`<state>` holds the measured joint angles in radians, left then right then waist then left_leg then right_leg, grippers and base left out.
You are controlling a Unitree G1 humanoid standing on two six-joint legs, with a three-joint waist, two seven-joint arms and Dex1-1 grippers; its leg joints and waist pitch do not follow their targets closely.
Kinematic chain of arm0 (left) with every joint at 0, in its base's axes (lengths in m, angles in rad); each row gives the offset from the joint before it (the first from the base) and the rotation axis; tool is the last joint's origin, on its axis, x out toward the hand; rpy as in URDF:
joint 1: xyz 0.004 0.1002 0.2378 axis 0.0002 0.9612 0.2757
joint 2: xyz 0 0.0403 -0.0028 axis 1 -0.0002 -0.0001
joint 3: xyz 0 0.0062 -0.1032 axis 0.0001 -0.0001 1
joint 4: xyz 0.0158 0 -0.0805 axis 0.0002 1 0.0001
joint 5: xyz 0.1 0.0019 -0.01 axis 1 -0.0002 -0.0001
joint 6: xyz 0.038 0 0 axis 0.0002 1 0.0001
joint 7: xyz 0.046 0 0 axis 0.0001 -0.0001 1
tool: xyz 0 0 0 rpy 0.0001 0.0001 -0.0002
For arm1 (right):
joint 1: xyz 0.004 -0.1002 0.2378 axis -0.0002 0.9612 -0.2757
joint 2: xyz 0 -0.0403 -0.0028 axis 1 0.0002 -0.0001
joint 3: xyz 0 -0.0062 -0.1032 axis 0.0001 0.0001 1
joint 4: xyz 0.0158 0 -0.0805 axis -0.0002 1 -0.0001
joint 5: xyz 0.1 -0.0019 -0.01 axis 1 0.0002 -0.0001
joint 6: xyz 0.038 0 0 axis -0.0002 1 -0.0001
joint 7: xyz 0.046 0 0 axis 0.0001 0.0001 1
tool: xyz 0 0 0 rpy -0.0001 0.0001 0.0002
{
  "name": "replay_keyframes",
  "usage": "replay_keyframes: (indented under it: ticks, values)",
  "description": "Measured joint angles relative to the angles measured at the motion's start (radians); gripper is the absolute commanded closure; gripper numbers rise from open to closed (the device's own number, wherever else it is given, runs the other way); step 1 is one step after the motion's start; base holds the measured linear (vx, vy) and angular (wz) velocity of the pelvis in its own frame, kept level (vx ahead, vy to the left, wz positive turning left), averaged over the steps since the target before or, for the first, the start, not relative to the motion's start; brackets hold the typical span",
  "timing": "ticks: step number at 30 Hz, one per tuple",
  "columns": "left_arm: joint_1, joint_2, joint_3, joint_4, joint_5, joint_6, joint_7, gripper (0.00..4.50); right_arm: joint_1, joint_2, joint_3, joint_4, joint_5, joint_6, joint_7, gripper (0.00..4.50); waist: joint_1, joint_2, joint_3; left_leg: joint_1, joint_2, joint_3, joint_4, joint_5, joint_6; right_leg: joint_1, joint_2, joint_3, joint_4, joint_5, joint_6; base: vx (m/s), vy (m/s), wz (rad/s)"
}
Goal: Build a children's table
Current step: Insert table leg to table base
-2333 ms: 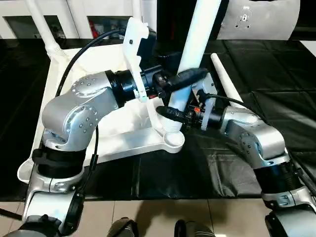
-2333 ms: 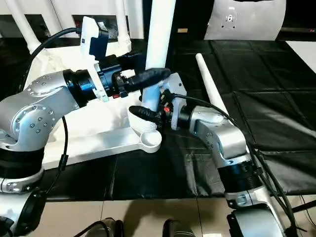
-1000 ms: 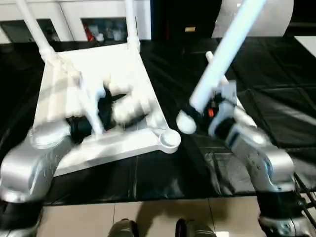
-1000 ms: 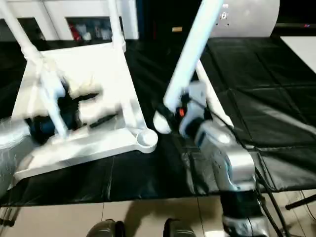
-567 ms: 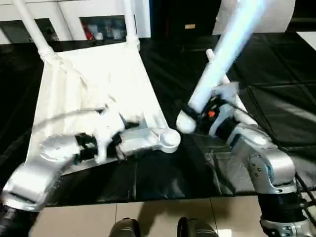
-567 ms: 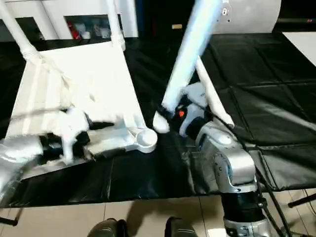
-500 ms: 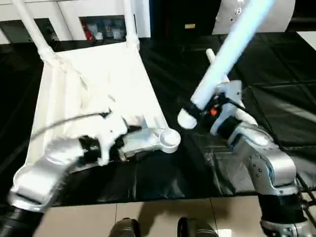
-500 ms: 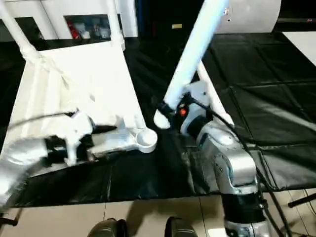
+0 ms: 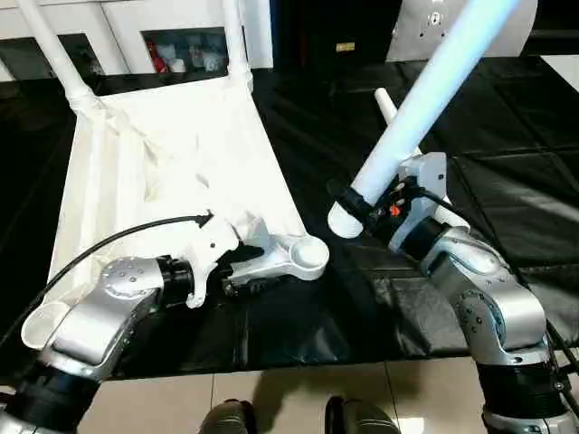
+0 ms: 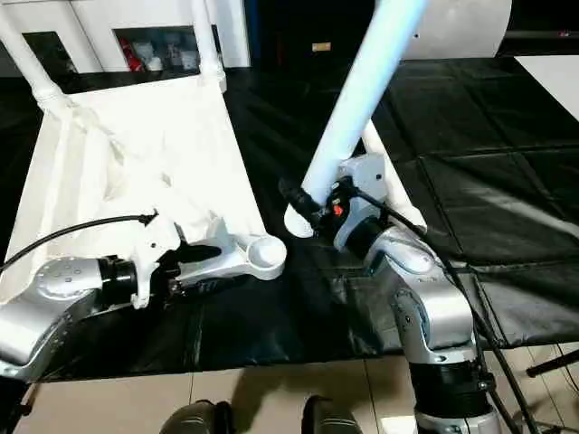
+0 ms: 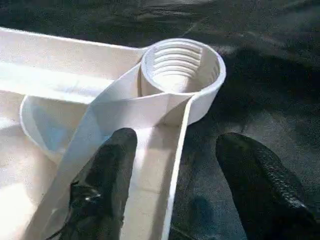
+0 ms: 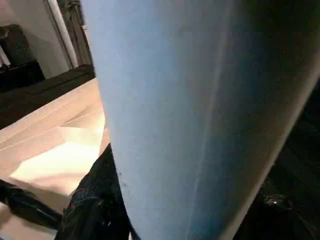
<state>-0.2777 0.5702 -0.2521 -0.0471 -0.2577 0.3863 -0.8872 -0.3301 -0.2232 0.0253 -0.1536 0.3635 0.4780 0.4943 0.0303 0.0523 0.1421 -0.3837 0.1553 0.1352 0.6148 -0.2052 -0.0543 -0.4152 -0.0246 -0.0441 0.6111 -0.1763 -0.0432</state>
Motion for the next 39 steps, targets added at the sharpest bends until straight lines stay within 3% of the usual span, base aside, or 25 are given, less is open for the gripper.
replay_keyframes:
  ticks: [22,30,39]
  values:
    - [-0.054,0.014,-0.040,0.064,0.086,0.010,-0.022,3.51,0.000,-0.018,0.024,0.000,-0.007,-0.002,0.035,2.58,0.000,-0.001,0.000,0.001,0.001,0.006,-0.002,0.001,-0.001,-0.001,0.000,0.002,0.001,0.000,0.000,0.000,0.000,0.00]
    - [-0.057,0.010,-0.038,0.063,0.076,0.024,-0.031,4.28,-0.003,-0.022,0.026,0.000,-0.007,-0.002,0.039,2.58,0.000,-0.001,0.000,0.001,0.002,0.007,-0.005,0.006,-0.001,-0.001,0.000,0.002,0.001,0.002,0.002,0.000,0.000,0.00]
    - [-0.112,-0.031,-0.039,0.128,0.098,0.026,-0.013,4.50,-0.035,-0.022,0.043,0.015,-0.008,-0.002,0.061,2.58,-0.012,-0.001,0.000,0.000,0.002,0.008,-0.008,0.008,0.001,-0.003,0.000,0.003,0.000,0.004,0.000,0.000,0.000,0.00]
